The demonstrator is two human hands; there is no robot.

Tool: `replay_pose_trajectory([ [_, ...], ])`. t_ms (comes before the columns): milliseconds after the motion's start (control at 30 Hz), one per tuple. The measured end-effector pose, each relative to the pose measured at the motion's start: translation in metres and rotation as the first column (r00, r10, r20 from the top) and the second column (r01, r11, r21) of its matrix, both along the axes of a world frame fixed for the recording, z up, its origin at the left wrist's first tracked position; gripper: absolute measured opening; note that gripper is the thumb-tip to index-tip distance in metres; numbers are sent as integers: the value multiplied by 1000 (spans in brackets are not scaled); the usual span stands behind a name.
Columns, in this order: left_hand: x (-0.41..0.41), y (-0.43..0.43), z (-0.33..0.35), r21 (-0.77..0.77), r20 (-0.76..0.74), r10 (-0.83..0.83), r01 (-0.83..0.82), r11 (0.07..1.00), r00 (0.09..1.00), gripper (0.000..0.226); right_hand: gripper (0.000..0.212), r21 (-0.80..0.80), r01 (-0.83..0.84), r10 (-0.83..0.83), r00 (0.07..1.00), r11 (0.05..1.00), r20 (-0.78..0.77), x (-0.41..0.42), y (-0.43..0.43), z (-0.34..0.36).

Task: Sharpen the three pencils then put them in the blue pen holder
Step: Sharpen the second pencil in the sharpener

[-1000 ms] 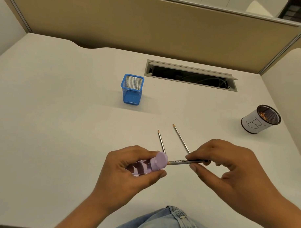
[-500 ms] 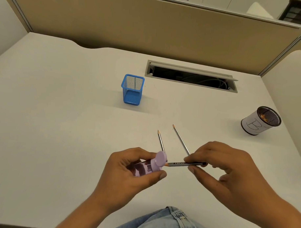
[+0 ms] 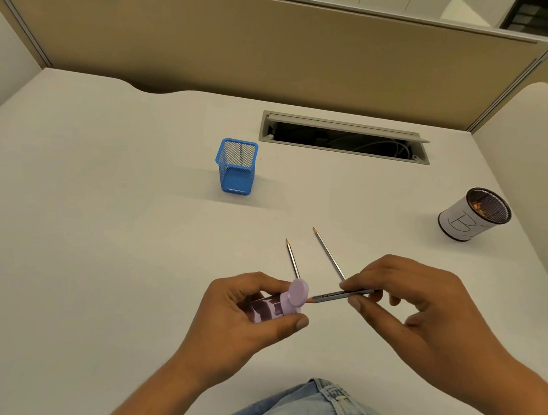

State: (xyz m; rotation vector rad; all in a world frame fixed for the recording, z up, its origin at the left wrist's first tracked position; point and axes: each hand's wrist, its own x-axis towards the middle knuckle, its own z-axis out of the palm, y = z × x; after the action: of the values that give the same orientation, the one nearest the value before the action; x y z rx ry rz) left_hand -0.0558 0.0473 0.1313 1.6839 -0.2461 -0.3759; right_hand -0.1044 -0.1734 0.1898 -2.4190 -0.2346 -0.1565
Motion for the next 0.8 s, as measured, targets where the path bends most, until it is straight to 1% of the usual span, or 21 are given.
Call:
replay_pose_trajectory([
  [67,1,-1,1,-12,-23,-12,12,1000,1000,25,16,30,11,-11,1000,999,-6,-1,0,1],
  [200,2,-2,1,-14,-57,-5,4,1000,998,26,17,37,5,-5,1000,999,-13,0,-2,-1],
  [367,2,-3,3,37,-63,8,-6,999,998,29,17,44,-4,5,1000,999,-15,-1,-4,-1],
  [500,1,-4,4,43,-65,-5,8,999,998,28,17,36,-16,17,1000,999,-15,0,-2,-2],
  [600,0,-6,7,52,-58,-32,35,998,998,30,14,7,-37,37,999,999,-34,0,0,-4],
  [700,-1,-7,11,60,-63,-102,105,993,993,30,10,-47,-102,101,994,994,-30,0,1,-4],
  [800,0,-5,17,20,-139,-196,201,979,971,26,16,-215,-188,195,981,958,10,-1,0,-3],
])
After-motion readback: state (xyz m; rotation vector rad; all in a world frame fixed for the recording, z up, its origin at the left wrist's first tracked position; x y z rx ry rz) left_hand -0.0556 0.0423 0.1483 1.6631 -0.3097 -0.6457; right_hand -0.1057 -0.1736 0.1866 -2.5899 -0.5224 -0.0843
